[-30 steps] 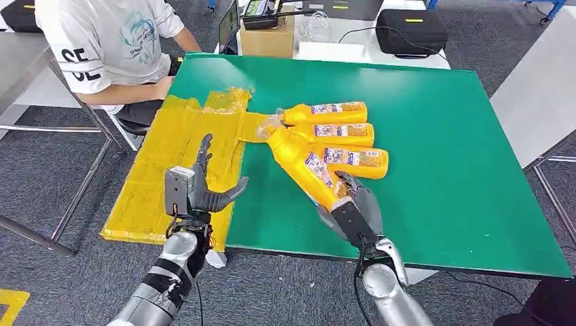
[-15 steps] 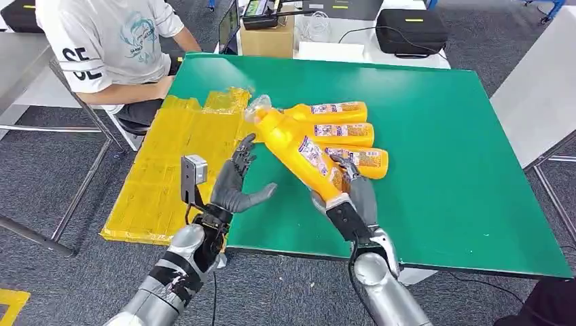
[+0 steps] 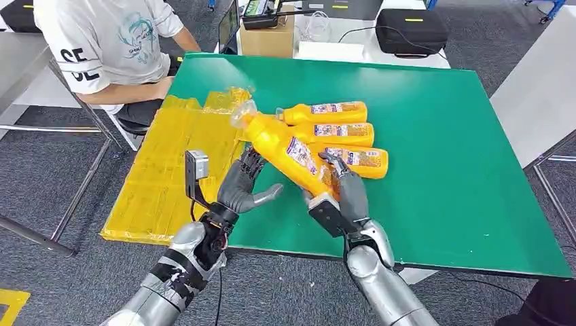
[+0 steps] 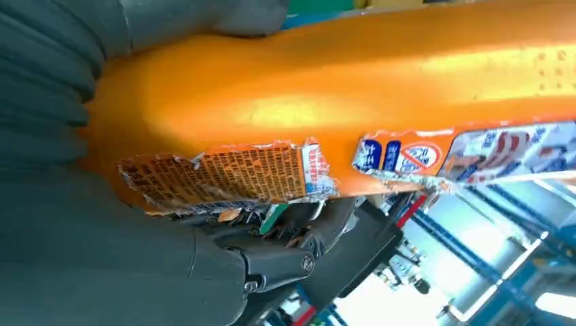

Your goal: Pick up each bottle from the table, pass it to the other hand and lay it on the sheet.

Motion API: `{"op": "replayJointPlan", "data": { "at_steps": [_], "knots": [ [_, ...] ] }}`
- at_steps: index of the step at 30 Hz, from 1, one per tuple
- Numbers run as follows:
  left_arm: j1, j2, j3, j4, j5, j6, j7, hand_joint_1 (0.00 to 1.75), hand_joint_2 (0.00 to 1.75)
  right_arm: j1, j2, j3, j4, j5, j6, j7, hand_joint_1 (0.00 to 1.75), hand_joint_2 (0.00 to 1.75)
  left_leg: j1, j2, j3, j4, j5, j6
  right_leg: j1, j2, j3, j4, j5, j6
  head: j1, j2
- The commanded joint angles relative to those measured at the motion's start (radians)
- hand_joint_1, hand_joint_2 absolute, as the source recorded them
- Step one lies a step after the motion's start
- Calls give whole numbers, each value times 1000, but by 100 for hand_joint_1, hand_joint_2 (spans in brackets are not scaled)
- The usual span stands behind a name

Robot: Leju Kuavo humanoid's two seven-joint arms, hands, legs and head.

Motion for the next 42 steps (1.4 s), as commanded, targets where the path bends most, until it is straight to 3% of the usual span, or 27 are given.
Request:
{"op": "replayJointPlan", "data": {
  "at_steps": [1, 11, 12, 13, 14, 15, 20, 24, 33, 40, 42],
  "knots": [
    [-83, -13, -58, 75, 23, 35, 11, 0, 175, -56, 36, 166, 165, 42, -22, -19, 175, 175, 2, 1, 5, 0, -2, -2, 2, 0, 5, 0, -2, -2, 0, 0],
    [-80, -30, -25, 89, 65, 106, -8, 0, 175, -31, 26, 168, 123, -11, -8, -12, 175, 175, 1, 0, 5, 0, -2, -1, 1, -1, 5, 0, -2, -2, 0, 0],
    [-78, -29, -22, 86, 71, 105, -12, 175, 175, -31, 25, 170, 125, -15, -1, -10, 175, 175, 1, 0, 4, 0, -2, -1, 1, -2, 4, 0, -2, -2, 0, 0],
    [-64, -32, -2, 67, 88, 113, -34, 175, 175, -30, 25, 167, 125, -16, -9, -1, 175, 175, 1, -1, 3, -1, -1, -1, 1, -2, 3, -1, -1, -2, 0, 0],
    [-59, -28, -2, 55, 88, 115, -34, 175, 175, -29, 25, 165, 124, -20, -6, 4, 145, 175, 1, -1, 5, 0, -2, -1, 2, -2, 5, -1, -2, -2, 0, 0],
    [-44, -31, 21, 30, 106, 133, -45, 175, 175, -22, 26, 151, 115, -22, -26, 14, 0, 175, 1, 0, 4, 0, -2, -1, 1, -1, 4, -1, -2, -2, 0, 0],
    [-23, -32, 63, -14, 123, 193, -75, 175, 175, 5, 31, 100, 77, -60, -53, 22, 0, 175, 2, 2, 9, 0, -4, -2, 2, 0, 9, -1, -4, -3, 0, 0],
    [-21, -24, 66, -19, 123, 193, -75, 175, 175, 11, 25, 100, 66, -61, -50, 21, 0, 175, 1, 1, 4, 0, -3, -1, 1, 0, 4, 0, -2, -2, 0, 0],
    [-47, 25, 112, 3, 10, 292, -164, 175, 175, 107, 9, -49, -142, -167, -131, 12, 0, 175, 0, 0, 1, 0, -1, -1, 1, 0, 1, 0, -1, -1, 0, 0],
    [-145, 123, 31, 225, -548, 645, -187, 175, 175, 181, 9, -215, -398, -297, -153, -1, 0, 175, 0, -1, 0, 0, 0, -1, 0, -2, 0, 0, -1, -1, 0, 0],
    [-166, 131, 56, 275, -644, 666, -168, 175, 175, 182, 9, -246, -431, -301, -123, 24, 0, 175, 0, -1, 2, 0, -1, -1, 0, -2, 2, 1, -2, -2, 0, 0]
  ]
}}
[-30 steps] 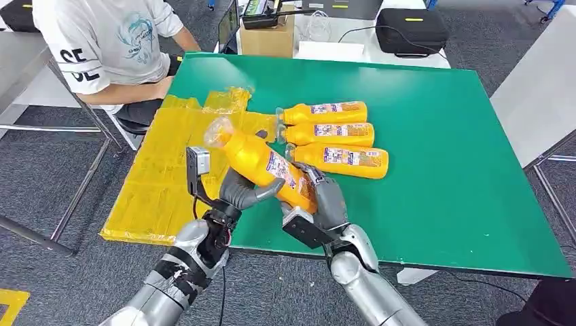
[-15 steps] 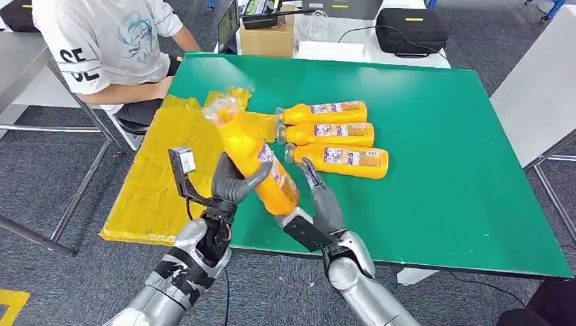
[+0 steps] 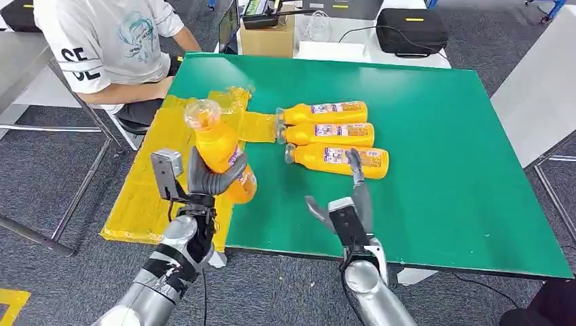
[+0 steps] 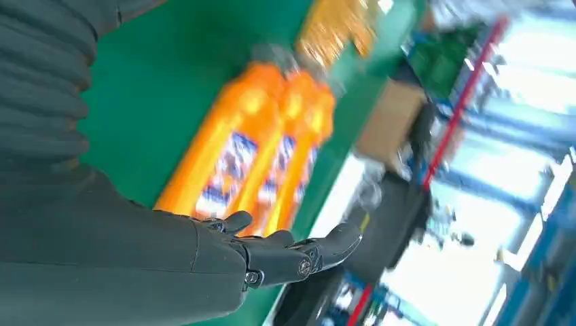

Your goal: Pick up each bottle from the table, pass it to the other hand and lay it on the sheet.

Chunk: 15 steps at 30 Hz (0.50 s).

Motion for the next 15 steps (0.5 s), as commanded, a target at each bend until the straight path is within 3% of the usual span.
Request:
{"op": "replayJointPlan", "data": {
  "at_steps": [1, 6, 10, 15],
  "knots": [
    [-163, 124, -65, 327, -510, 289, 88, 175, 175, 44, -17, -201, -263, -56, 38, 35, 0, 175, 0, 0, 3, 0, -1, -1, 0, -1, 3, 0, -1, -2, 0, 0],
    [-169, 130, -56, 344, -556, 283, 107, 175, 175, 46, -18, -215, -268, -56, 54, 48, 0, 175, 0, 0, 2, 0, -1, -1, 0, -1, 2, 0, -1, -1, 0, 0],
    [-189, 160, -82, 406, -870, 280, 275, 175, 175, 46, -13, -245, -277, -44, 96, 58, 0, 175, 1, 1, 5, 0, -2, -1, 1, -1, 5, 0, -2, -2, 0, 0],
    [-187, 163, -73, 409, -876, 276, 272, 175, 175, 45, -13, -248, -280, -42, 101, 62, 0, 175, 1, 2, 2, 0, -1, -1, 1, 0, 2, 0, -1, -1, 0, 0]
  ]
}}
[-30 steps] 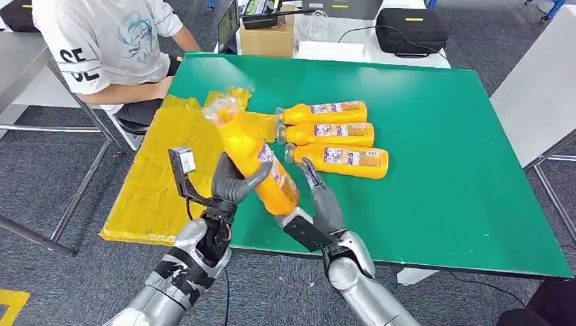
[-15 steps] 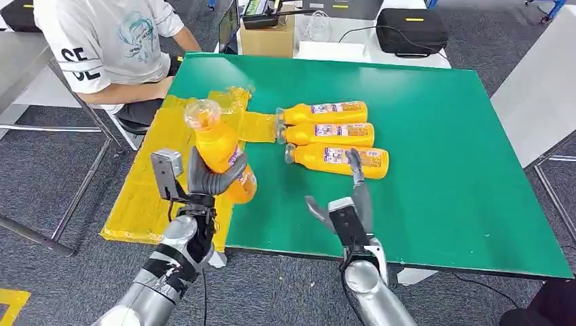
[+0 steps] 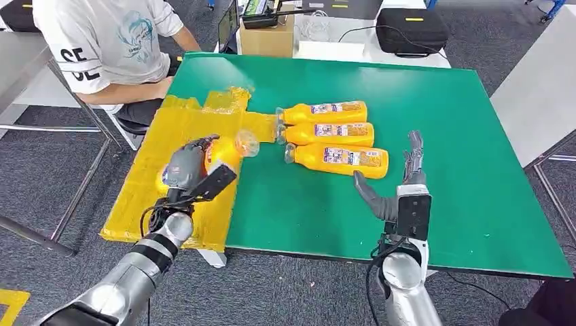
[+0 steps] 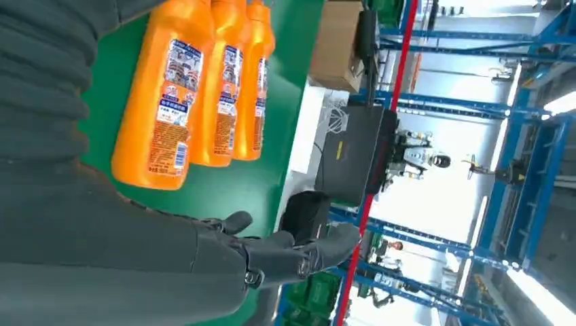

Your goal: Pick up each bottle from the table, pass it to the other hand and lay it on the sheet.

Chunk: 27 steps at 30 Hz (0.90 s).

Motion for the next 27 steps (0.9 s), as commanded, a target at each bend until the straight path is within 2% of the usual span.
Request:
{"op": "replayJointPlan", "data": {
  "at_steps": [1, 7, 8, 10, 14, 19, 24, 27],
  "knots": [
    [-75, 39, -41, 137, -35, -10, 21, 175, 175, -10, -5, -49, -17, -1, 15, 12, 0, 175, 1, 1, 4, 1, -2, -1, 1, -1, 4, 1, -2, -2, 0, 0],
    [-75, 39, -41, 137, -35, -10, 21, 175, 175, -10, -5, -49, -17, -1, 15, 12, 0, 175, 1, 0, 1, 0, 0, -1, 1, 0, 1, 0, 0, -1, 0, 0],
    [-89, 48, -80, 166, -156, 14, 102, 175, 175, -11, -3, -51, -17, 4, 21, 13, 0, 175, 1, 1, 4, 1, -2, -1, 1, 0, 4, 0, -2, -2, 0, 0],
    [-96, 53, -71, 194, -245, -25, 150, 175, 175, -15, -2, -56, -13, 14, 39, 24, 0, 175, 0, 0, 2, 0, -1, -1, 1, 0, 2, 0, -1, -1, 0, 0],
    [-113, 64, -67, 263, -414, -10, 257, 175, 175, -23, -1, -56, 0, 30, 60, 31, 0, 175, 1, 2, 4, 0, -2, -1, 1, 1, 4, 0, -1, -2, 0, 0],
    [-150, 75, -76, 364, -508, -67, 336, 175, 175, -35, -4, -50, 23, 36, 77, 34, 0, 175, 1, 1, 2, 0, -1, -1, 1, 0, 1, 0, 0, -1, 0, 0],
    [-155, 83, -60, 402, -515, -141, 337, 175, 175, -39, -13, -53, 30, 32, 96, 42, 0, 175, 1, 2, 3, 0, -1, -1, 1, 1, 2, 0, -1, -1, 0, 0],
    [-150, 84, -67, 408, -547, -133, 363, 175, 175, -37, -13, -55, 32, 32, 102, 43, 0, 175, 1, 2, 3, 0, -1, -1, 1, 1, 2, 0, -1, -1, 0, 0]
  ]
}}
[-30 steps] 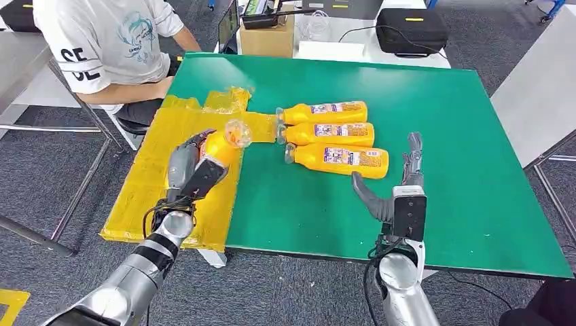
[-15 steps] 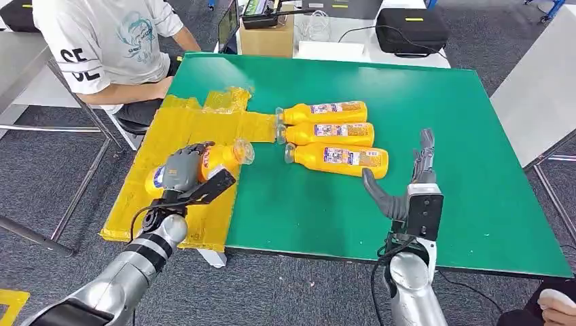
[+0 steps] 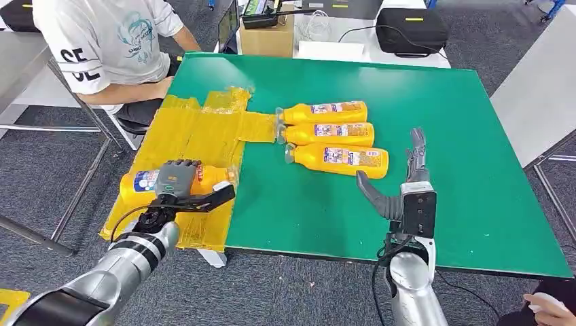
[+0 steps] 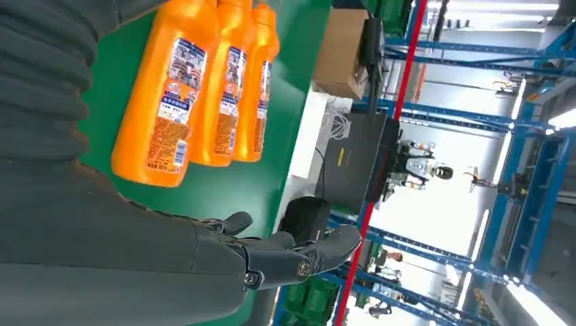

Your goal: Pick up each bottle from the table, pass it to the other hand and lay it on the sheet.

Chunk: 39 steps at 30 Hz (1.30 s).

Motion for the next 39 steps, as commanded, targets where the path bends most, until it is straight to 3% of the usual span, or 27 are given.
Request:
{"op": "replayJointPlan", "data": {
  "at_steps": [1, 4, 5, 6, 19, 21, 32, 36, 38, 39],
  "knots": [
    [-68, 18, -36, 155, -35, -35, 24, 175, 175, -41, -14, -18, 60, -5, 22, 13, 0, 175, 0, 0, 3, 0, -1, -1, 0, 0, 3, -1, -1, -1, 0, 0],
    [-61, 7, -7, 158, -15, -52, 16, 175, 175, -37, -13, -25, 67, -10, 29, 18, 0, 175, 0, 1, 3, 0, -1, -1, 0, 1, 3, -1, 0, -1, 0, 0],
    [-62, 4, -5, 161, -12, -71, 4, 28, 175, -33, -11, -30, 63, -15, 28, 19, 0, 175, 1, 2, 5, 0, -2, -1, 1, 2, 5, -1, -1, -2, 0, 0],
    [-59, -7, 40, 153, 42, -109, -41, 0, 0, -29, -12, -36, 59, -16, 28, 19, 0, 175, 0, 1, 4, -1, -1, -1, 1, 1, 4, -1, 0, -2, 0, 0],
    [30, -8, 188, -12, 384, -317, -413, 0, 0, -22, -38, -71, 76, -35, 55, 15, 0, 175, 0, 0, 9, -1, -2, -1, 0, 0, 10, -2, -1, -2, 0, 0],
    [69, -1, 212, -79, 498, -402, -488, 0, 0, -32, -46, -72, 108, -53, 66, 10, 0, 175, 0, 1, 11, -2, -2, -1, 0, 1, 11, -2, -1, -2, -1, 0],
    [91, 5, 214, -119, 564, -444, -508, 0, 0, -42, -52, -69, 130, -59, 71, 6, 0, 175, -1, 0, 8, -1, -2, -1, -1, 0, 8, -1, -1, -2, 0, 0],
    [133, -17, 247, -218, 796, -497, -563, 0, 0, -58, -63, -49, 169, -64, 77, 7, 0, 175, -1, -1, 6, -1, -1, -1, -1, 0, 7, -1, 0, -1, 0, 0],
    [166, -62, 292, -307, 970, -503, -575, 0, 0, -73, -68, -34, 213, -51, 69, 18, 0, 175, -1, 0, 7, -1, -2, -1, -1, 0, 8, -1, -1, -1, 0, 0],
    [178, -79, 304, -343, 1024, -475, -584, 0, 0, -74, -66, -31, 224, -43, 62, 19, 0, 0, -1, -1, 6, 0, -1, 0, -1, 0, 7, -1, -1, -1, 0, 0]
  ]
}}
